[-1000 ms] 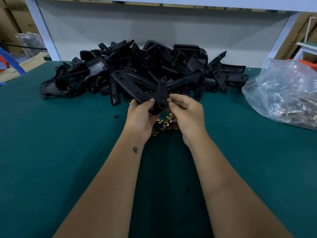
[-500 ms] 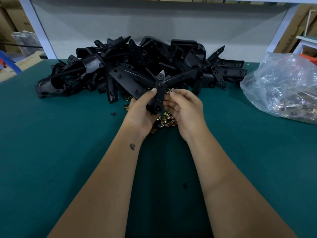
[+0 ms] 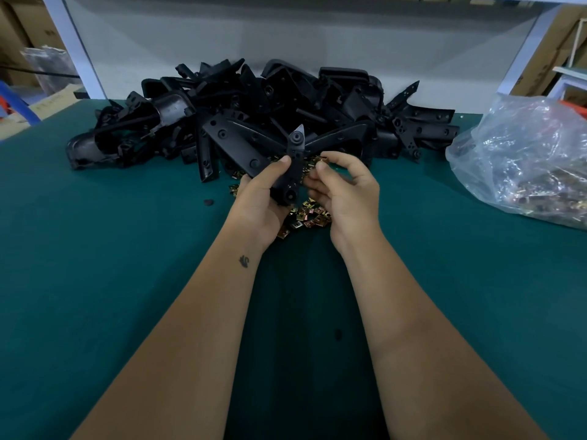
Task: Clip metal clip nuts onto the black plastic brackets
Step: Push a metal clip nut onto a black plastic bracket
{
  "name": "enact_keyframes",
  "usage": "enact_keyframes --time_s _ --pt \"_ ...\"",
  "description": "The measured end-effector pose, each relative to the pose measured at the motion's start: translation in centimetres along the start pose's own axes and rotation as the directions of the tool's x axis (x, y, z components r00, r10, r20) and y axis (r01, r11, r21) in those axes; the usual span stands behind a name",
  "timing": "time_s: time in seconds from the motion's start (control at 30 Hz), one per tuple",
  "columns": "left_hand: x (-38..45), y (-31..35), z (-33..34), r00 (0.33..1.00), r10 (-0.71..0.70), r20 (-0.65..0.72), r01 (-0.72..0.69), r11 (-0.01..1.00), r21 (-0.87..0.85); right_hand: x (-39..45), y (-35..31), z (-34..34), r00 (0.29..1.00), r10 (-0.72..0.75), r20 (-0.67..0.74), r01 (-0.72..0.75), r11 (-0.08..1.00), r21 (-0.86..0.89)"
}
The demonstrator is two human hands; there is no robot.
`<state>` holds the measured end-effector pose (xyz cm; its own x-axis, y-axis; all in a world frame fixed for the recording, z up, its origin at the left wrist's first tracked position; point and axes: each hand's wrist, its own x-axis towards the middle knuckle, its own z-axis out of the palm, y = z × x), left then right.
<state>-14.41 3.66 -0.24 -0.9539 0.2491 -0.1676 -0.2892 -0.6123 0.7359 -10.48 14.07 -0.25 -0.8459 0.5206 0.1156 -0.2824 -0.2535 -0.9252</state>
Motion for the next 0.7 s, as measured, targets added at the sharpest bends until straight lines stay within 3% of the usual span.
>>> enact_keyframes --time_s 0.27,0.7 --pt "0.14 -0.03 -0.03 0.999 0.016 0.028 -0.018 0.998 0.063 0.18 -0.14 0.4 1.0 0.01 -0.024 -0.008 0.997 0.07" --pt "0.28 -0.54 -0.43 0.988 0.067 0.142 -0.093 0.978 0.185 0.24 -0.44 0.04 0.997 0.034 0.07 -0.046 0.983 0.178"
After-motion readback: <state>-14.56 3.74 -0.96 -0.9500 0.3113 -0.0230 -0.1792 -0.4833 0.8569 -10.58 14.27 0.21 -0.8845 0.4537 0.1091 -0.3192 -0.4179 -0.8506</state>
